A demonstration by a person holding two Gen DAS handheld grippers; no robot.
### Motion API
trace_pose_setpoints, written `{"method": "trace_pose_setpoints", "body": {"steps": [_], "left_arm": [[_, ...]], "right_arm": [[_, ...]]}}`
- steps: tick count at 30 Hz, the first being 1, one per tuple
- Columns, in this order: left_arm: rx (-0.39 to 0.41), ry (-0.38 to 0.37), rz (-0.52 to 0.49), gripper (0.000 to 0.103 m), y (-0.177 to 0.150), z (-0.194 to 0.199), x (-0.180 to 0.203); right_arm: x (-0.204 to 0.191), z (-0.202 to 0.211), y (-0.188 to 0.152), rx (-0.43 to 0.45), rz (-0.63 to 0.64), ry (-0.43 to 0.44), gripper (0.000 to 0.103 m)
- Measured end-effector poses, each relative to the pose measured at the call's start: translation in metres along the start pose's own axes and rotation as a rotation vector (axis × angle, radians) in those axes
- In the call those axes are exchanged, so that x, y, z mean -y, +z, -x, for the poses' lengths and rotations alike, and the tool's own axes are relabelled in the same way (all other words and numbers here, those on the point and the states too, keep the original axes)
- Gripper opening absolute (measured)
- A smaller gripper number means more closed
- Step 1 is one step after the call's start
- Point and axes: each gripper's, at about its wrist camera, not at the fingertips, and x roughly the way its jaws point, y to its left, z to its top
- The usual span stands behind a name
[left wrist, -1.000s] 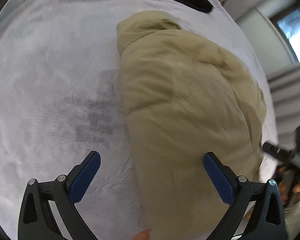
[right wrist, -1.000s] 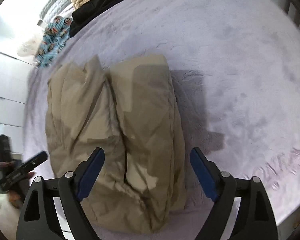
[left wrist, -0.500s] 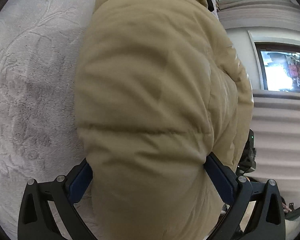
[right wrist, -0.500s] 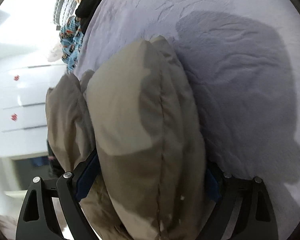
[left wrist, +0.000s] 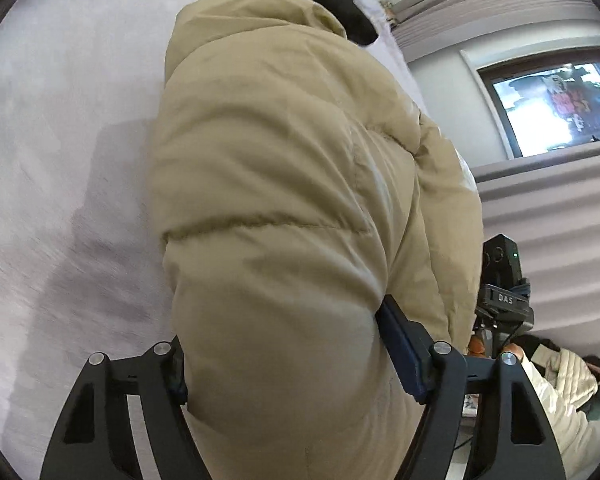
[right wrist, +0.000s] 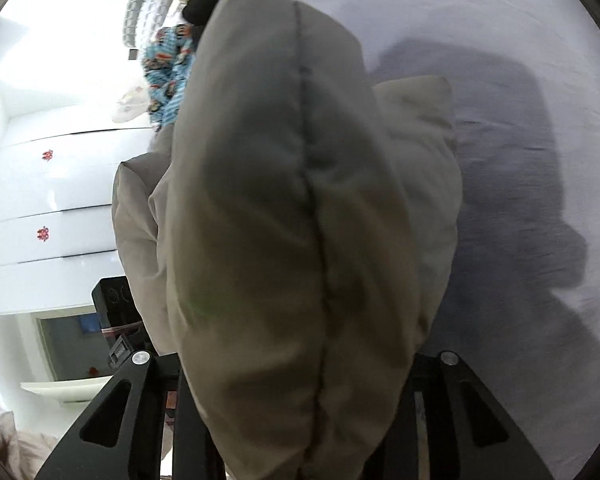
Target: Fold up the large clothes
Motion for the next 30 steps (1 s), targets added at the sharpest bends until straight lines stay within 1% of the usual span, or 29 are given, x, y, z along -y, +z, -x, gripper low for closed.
{"method": "trace_pose_setpoints", "body": {"steps": [3,7,10,12,14,16,18,19,20,21,22,23,25,28,30], "left_arm": [[0.040,0.021,-0.020,0.076,0.018,0.043,-0.019],[0.103,0.088,-0.035,0.076,0.040,0.104,-0.055],[0.150,0.152,-0.012,0.076,0.054,0.152,-0.097],[0.171,0.185,0.004,0.076,0.060,0.171,-0.121],[0.191,0.234,0.028,0.076,0.065,0.188,-0.154],[0.200,0.269,0.050,0.076,0.064,0.193,-0.179],[0.201,0.298,0.076,0.078,0.061,0.193,-0.206],[0.200,0.302,0.085,0.080,0.058,0.189,-0.219],[0.206,0.299,0.089,0.081,0.056,0.186,-0.226],[0.211,0.302,0.085,0.084,0.054,0.183,-0.231],[0.215,0.308,0.076,0.085,0.054,0.180,-0.230],[0.216,0.314,0.066,0.085,0.054,0.177,-0.229],[0.216,0.333,0.051,0.086,0.053,0.171,-0.225],[0.210,0.370,0.045,0.086,0.054,0.170,-0.219],[0.206,0.391,0.048,0.086,0.051,0.179,-0.221]], "right_arm": [[-0.042,-0.025,-0.007,0.041,0.029,0.025,0.036],[-0.090,-0.080,-0.007,0.032,0.059,0.068,0.036],[-0.130,-0.144,-0.001,-0.004,0.089,0.098,0.036],[-0.151,-0.184,0.004,-0.023,0.099,0.109,0.036],[-0.168,-0.222,0.009,-0.042,0.111,0.105,0.036],[-0.178,-0.248,0.011,-0.059,0.123,0.087,0.036],[-0.187,-0.279,0.016,-0.078,0.145,0.043,0.036],[-0.188,-0.288,0.017,-0.080,0.151,0.022,0.036],[-0.188,-0.295,0.019,-0.078,0.152,-0.007,0.036],[-0.184,-0.299,0.020,-0.075,0.140,-0.024,0.037],[-0.181,-0.302,0.021,-0.074,0.123,-0.032,0.040],[-0.176,-0.304,0.021,-0.070,0.101,-0.052,0.045],[-0.171,-0.301,0.019,-0.060,0.080,-0.092,0.050],[-0.174,-0.296,0.015,-0.043,0.067,-0.142,0.052],[-0.183,-0.292,0.011,-0.032,0.077,-0.199,0.053]]}}
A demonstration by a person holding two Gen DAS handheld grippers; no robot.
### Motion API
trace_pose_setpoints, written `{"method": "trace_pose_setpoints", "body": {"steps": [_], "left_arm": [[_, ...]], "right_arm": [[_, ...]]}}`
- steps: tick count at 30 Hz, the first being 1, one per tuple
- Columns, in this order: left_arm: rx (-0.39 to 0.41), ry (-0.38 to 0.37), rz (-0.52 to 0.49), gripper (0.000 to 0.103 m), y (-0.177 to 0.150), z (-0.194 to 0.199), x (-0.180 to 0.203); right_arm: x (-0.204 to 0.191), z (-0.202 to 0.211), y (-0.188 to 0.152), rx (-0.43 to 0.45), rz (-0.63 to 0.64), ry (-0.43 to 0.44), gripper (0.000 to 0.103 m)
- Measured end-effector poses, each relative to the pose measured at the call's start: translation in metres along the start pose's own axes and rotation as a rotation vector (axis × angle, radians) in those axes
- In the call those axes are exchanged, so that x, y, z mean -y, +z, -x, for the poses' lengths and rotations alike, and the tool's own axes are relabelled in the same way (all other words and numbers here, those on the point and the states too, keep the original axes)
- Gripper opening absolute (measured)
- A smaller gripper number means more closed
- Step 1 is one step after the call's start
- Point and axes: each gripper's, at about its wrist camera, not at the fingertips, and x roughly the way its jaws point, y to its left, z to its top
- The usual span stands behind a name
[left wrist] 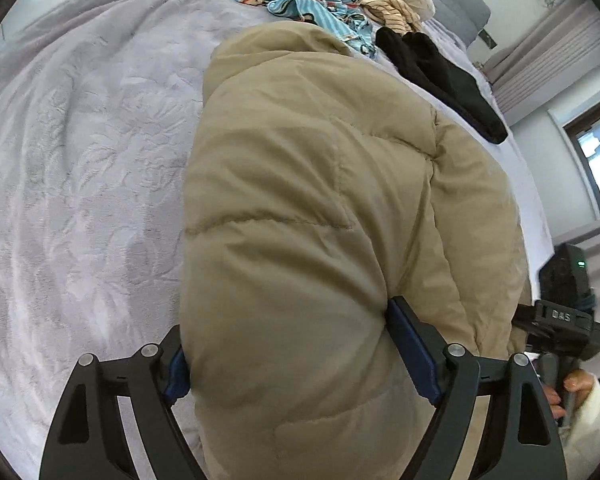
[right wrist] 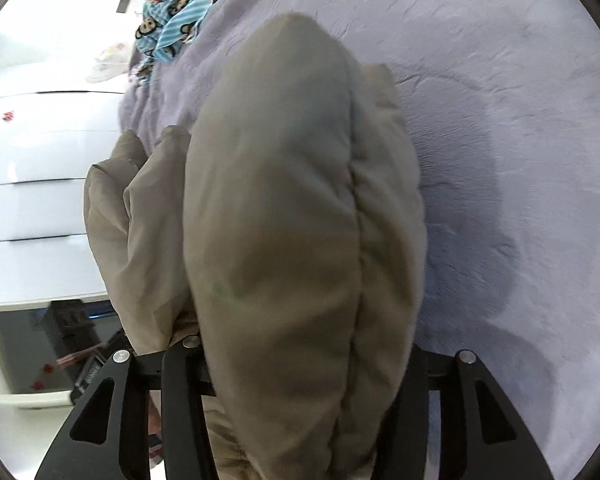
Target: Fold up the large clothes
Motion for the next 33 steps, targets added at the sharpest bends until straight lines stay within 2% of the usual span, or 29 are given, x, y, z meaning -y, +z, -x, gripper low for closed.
{"method": "trace_pose_setpoints", "body": {"steps": [7,8,12,16,26,27,28,33], "left_arm": [[0.013,0.128,-0.009,0.086,-0.007,0.030,0.009],[0.012,0.138,-0.010,0.086,-0.009,0.034,0.010],[0.009,0.177,-0.030,0.086,-0.017,0.051,0.017],[0.013,0.174,-0.045,0.086,-0.025,0.070,0.025],[0.045,0.238,-0.089,0.086,-0.047,0.116,0.037],[0.056,0.248,-0.097,0.090,-0.048,0.120,0.039],[0.061,0.257,-0.105,0.103,-0.050,0.122,0.041],[0.098,0.292,-0.123,0.103,-0.053,0.142,0.050]], "right_arm": [[-0.048,0.026,-0.020,0.051,0.077,-0.188,0.060],[-0.047,0.033,-0.012,0.060,0.083,-0.209,0.063],[-0.050,0.048,-0.028,0.107,0.094,-0.276,0.063],[-0.051,0.068,-0.037,0.143,0.090,-0.312,0.063],[-0.074,0.104,-0.119,0.189,0.137,-0.390,0.068],[-0.078,0.107,-0.125,0.199,0.146,-0.401,0.072],[-0.083,0.107,-0.128,0.209,0.153,-0.412,0.081],[-0.120,0.116,-0.139,0.296,0.220,-0.471,0.081]]}}
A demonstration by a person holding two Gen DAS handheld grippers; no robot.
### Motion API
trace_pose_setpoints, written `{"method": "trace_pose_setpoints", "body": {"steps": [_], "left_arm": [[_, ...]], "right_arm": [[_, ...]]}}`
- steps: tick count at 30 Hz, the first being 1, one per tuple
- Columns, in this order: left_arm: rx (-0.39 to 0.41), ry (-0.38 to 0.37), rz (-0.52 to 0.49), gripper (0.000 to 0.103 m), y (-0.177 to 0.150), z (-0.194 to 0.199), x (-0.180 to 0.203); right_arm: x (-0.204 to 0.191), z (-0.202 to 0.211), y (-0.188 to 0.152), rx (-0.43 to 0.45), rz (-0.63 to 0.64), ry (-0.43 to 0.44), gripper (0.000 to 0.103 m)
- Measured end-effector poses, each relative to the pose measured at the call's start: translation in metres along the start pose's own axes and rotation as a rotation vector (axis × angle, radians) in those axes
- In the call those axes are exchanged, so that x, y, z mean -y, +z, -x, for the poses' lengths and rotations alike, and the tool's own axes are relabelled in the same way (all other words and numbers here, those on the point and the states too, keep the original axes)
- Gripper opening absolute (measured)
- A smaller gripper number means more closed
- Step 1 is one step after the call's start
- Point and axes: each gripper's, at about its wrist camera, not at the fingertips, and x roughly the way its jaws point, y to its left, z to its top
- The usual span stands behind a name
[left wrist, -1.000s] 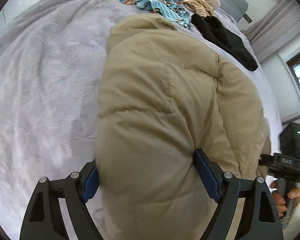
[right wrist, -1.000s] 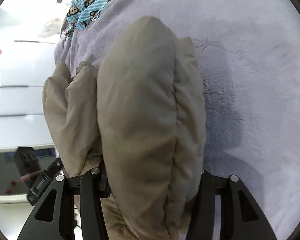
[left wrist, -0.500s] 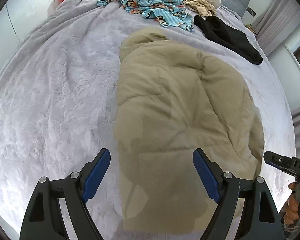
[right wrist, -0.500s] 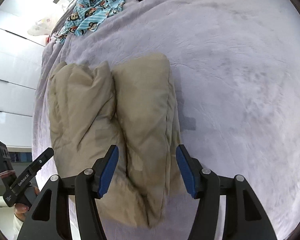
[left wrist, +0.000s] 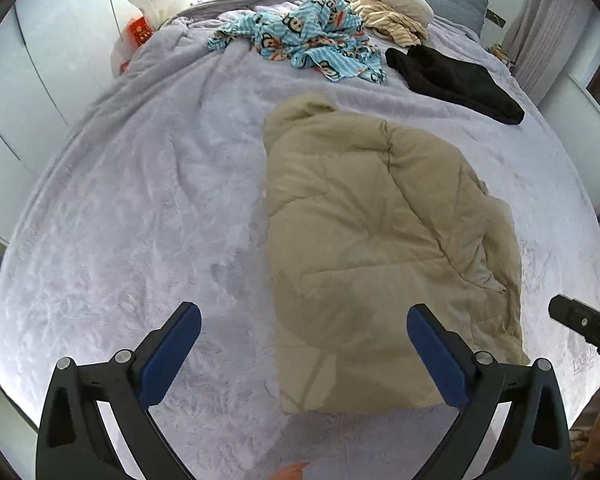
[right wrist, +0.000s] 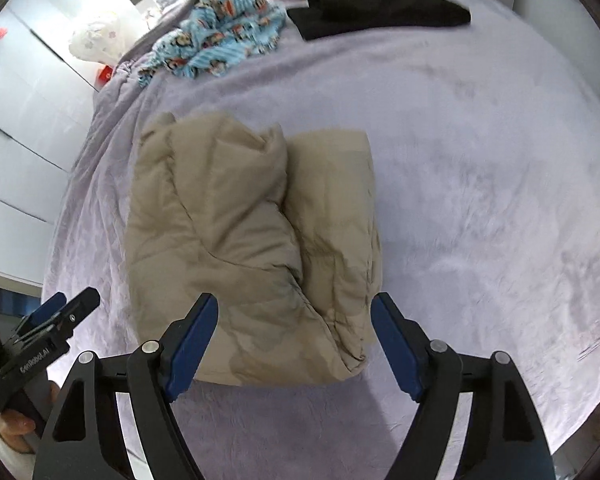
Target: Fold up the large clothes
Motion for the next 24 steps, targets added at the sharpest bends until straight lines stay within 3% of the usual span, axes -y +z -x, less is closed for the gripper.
{"method": "trace_pose_setpoints", "body": {"steps": [3,5,12,24], "left_arm": [[0.023,0.012,0.011,0.103,0.002,0.014,0.001],[0.036,0.011,0.011,0.103,0.003,0.022,0.003],[0.102,0.057,0.006,0.103,0.005,0.054,0.008],[0.133,0.085,0.028,0.103,-0.002,0.081,0.009]], "right_arm": [[-0.014,0.019,0.003,0.050,0.039,-0.026,0.082],[-0.021,0.028,0.004,0.080,0.056,-0.048,0.092],[-0.028,0.055,0.003,0.188,0.075,-0.127,0.092],[-0.025,0.076,-0.001,0.217,0.104,-0.129,0.092]]}}
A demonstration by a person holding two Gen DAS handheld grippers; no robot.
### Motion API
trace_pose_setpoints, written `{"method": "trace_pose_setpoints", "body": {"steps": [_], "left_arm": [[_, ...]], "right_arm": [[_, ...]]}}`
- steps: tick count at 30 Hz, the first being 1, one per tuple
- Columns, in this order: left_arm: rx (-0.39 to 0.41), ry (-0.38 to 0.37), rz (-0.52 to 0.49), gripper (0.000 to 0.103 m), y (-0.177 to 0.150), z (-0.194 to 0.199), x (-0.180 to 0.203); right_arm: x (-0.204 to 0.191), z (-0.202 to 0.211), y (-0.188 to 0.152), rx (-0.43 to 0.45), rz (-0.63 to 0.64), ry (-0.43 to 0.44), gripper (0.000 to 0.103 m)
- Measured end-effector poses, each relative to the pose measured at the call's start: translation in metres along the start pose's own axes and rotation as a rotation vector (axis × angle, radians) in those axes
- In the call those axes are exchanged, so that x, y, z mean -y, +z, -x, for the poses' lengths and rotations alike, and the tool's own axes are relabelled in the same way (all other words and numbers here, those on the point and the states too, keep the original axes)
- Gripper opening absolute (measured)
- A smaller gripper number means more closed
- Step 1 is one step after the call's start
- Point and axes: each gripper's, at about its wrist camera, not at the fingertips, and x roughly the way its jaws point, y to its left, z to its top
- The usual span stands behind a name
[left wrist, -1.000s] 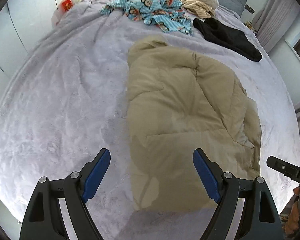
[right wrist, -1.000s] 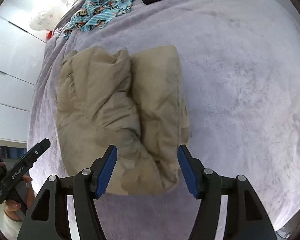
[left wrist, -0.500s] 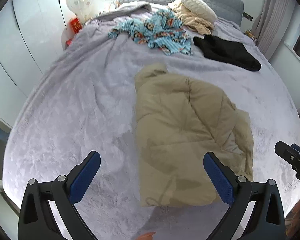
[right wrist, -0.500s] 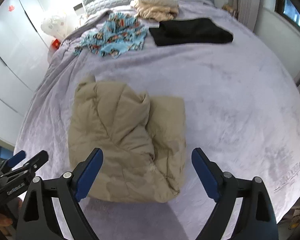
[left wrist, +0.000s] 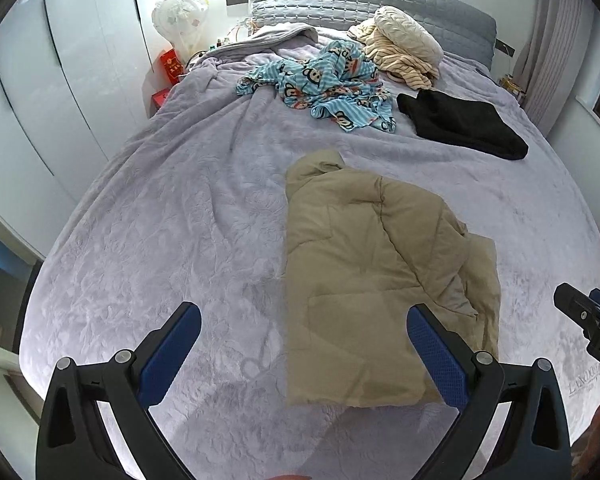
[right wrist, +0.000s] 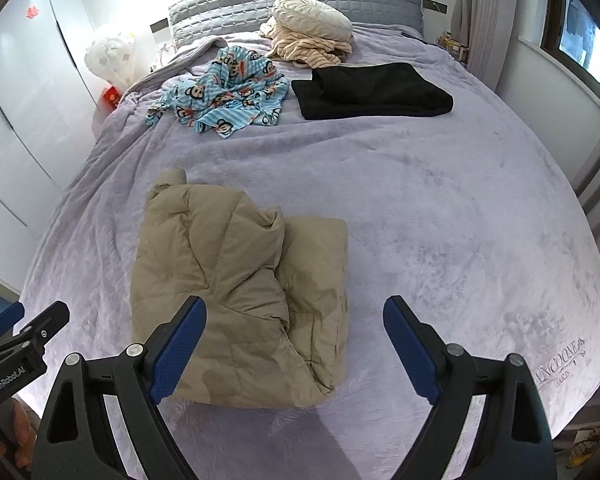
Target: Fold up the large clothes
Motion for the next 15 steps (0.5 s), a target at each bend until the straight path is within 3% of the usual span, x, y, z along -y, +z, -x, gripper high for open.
{"method": "trace_pose_setpoints", "body": {"steps": [15], "left_arm": [[0.004,0.000,-0.001,0.103,-0.0004,0.0033,0.0026]], "right_arm": [[-0.0018,0.0059,-0.0006,0.013,0.007,-0.007,0.092]]}}
